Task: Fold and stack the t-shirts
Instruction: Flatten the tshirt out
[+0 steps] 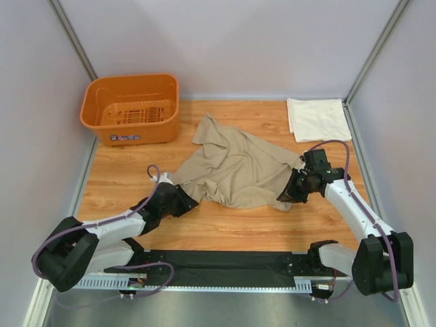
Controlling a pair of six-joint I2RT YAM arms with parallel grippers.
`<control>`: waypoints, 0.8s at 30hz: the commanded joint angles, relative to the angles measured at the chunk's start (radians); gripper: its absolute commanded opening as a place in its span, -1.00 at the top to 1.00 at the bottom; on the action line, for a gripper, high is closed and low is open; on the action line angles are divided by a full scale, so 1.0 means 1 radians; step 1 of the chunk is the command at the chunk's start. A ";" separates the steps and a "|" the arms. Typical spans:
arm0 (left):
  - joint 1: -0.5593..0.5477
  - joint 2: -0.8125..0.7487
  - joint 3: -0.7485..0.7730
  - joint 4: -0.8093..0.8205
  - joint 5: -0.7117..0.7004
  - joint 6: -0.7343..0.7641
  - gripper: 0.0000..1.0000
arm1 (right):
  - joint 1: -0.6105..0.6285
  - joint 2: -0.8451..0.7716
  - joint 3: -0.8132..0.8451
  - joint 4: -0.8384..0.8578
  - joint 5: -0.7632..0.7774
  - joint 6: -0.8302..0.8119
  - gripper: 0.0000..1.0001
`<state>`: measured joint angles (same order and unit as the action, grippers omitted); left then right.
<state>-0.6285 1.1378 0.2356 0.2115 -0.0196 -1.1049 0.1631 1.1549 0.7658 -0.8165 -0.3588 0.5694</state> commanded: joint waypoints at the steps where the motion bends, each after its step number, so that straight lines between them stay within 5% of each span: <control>1: -0.004 -0.030 -0.012 -0.021 -0.025 -0.038 0.31 | 0.003 -0.006 0.013 0.028 -0.019 -0.003 0.99; 10: -0.004 -0.021 -0.032 0.052 0.003 -0.067 0.28 | 0.003 -0.021 0.007 0.031 -0.022 0.006 0.99; 17: -0.004 0.021 -0.025 0.123 0.038 -0.066 0.99 | 0.003 -0.038 -0.011 0.030 -0.025 0.010 0.99; 24: -0.002 -0.163 0.013 -0.139 -0.005 -0.009 1.00 | 0.003 -0.055 -0.010 0.022 -0.005 -0.002 0.99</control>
<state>-0.6285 1.0409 0.2096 0.1829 0.0063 -1.1568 0.1631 1.1244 0.7506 -0.8116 -0.3679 0.5716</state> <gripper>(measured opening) 0.008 0.009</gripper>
